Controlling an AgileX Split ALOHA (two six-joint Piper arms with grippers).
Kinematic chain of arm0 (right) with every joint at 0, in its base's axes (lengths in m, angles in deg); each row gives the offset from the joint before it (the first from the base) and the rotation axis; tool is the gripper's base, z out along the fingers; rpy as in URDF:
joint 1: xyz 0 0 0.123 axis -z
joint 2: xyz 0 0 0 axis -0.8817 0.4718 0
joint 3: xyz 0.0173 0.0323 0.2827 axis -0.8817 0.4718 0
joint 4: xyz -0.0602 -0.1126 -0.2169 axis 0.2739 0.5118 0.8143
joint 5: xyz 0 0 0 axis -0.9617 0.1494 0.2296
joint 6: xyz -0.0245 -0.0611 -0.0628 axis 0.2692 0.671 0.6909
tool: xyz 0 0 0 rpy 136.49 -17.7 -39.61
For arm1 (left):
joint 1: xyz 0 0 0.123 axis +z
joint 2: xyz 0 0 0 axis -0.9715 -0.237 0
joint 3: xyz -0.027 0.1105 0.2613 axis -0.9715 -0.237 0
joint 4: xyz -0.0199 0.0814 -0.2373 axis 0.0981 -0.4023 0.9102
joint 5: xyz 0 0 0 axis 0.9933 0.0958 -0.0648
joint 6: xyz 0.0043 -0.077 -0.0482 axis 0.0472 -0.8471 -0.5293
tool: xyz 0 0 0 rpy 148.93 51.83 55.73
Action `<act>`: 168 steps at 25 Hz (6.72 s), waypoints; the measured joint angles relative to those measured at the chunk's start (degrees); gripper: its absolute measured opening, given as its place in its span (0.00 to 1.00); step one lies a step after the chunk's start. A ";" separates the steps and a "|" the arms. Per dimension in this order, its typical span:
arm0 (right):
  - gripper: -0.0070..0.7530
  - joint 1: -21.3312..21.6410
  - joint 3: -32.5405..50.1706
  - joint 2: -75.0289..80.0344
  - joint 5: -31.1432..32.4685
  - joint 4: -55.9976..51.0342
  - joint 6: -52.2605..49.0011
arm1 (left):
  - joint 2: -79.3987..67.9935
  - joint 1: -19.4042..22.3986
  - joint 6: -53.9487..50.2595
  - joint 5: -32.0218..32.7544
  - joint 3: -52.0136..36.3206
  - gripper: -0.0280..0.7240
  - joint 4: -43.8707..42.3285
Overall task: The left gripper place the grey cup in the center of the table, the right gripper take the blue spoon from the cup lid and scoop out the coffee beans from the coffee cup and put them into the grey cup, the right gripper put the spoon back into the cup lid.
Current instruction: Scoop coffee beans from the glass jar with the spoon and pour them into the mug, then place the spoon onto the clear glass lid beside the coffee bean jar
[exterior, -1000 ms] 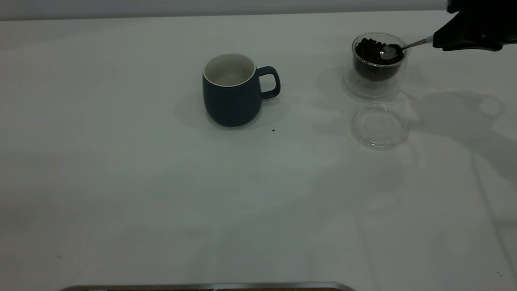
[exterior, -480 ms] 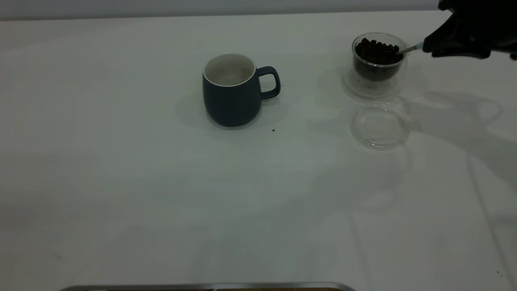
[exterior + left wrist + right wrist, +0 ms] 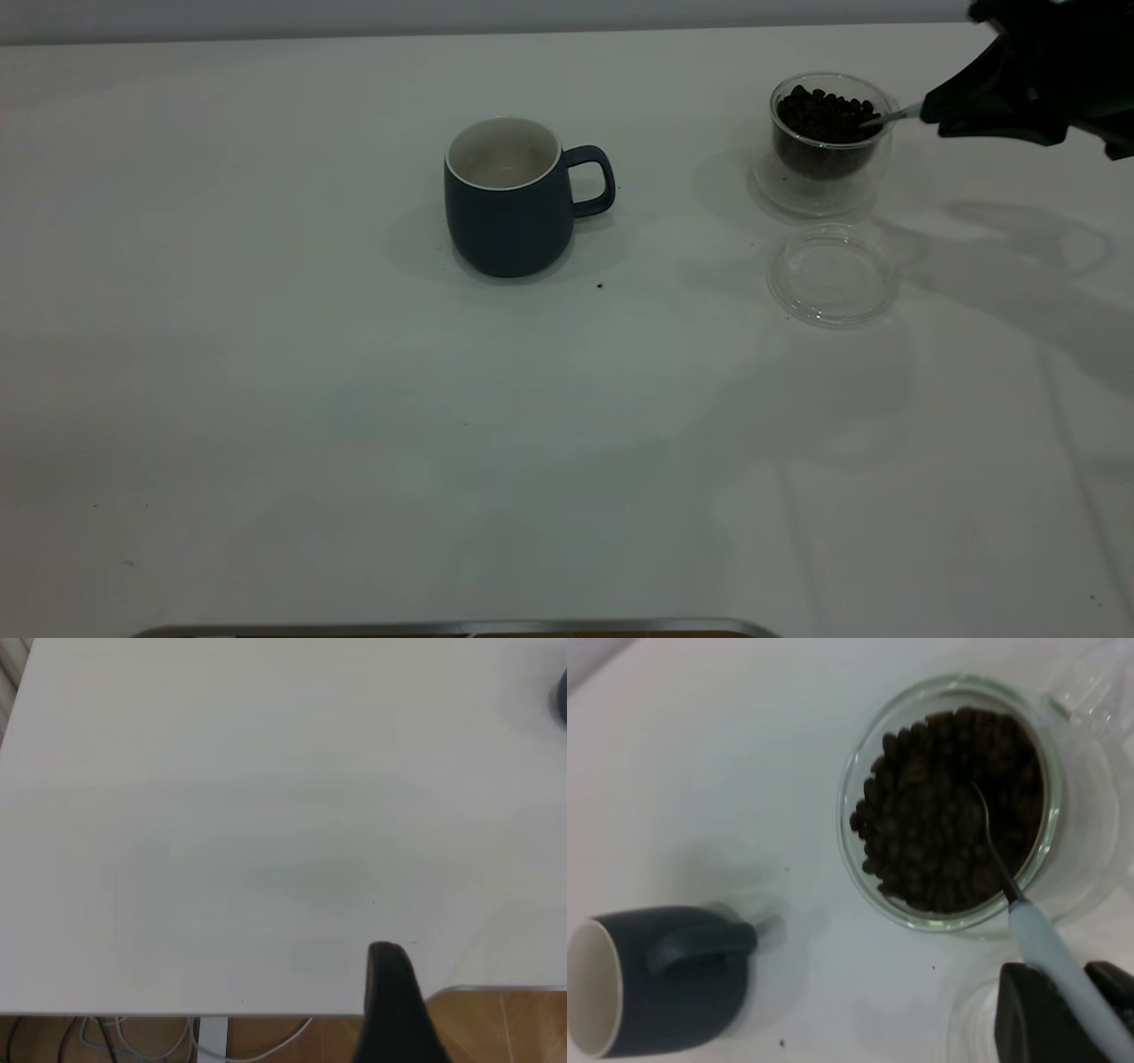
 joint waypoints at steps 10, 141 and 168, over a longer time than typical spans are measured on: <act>0.15 4.83 0.00 5.28 10.39 0.00 -1.42 | 0.00 0.00 0.00 0.00 0.00 0.77 0.00; 0.15 9.95 12.97 8.35 17.98 -0.07 -1.81 | 0.00 0.00 0.00 0.04 0.00 0.77 0.00; 0.16 9.95 7.94 16.65 21.98 -0.12 11.27 | 0.00 0.00 0.15 0.04 0.00 0.77 0.00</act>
